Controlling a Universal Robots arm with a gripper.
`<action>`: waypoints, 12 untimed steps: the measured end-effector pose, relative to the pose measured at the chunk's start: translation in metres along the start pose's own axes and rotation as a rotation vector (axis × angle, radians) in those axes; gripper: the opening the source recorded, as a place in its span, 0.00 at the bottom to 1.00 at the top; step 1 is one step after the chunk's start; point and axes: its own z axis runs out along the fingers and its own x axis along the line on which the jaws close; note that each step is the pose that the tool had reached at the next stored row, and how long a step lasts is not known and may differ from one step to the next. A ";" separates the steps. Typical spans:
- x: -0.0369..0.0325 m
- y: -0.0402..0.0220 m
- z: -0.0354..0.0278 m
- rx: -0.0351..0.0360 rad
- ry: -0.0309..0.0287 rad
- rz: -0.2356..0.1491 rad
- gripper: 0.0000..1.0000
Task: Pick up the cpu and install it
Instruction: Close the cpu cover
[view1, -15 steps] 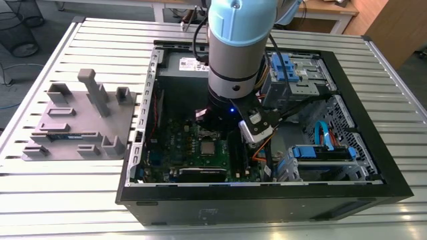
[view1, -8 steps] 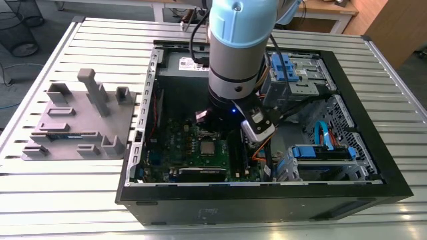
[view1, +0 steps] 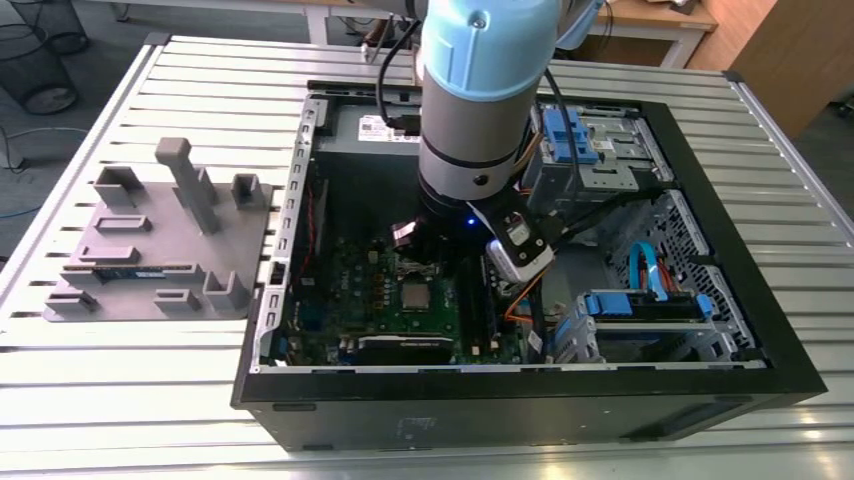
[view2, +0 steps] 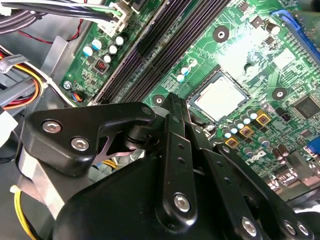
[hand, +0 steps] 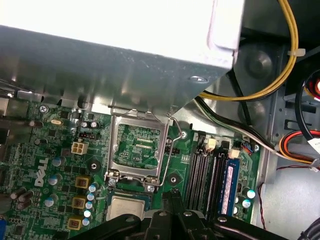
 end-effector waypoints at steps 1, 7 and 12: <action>0.0000 0.0000 0.0000 0.0000 0.0000 0.000 0.11; -0.0001 0.0001 0.0001 -0.0001 0.0000 0.000 0.11; -0.0020 0.0042 0.0010 0.0000 0.0000 0.000 0.11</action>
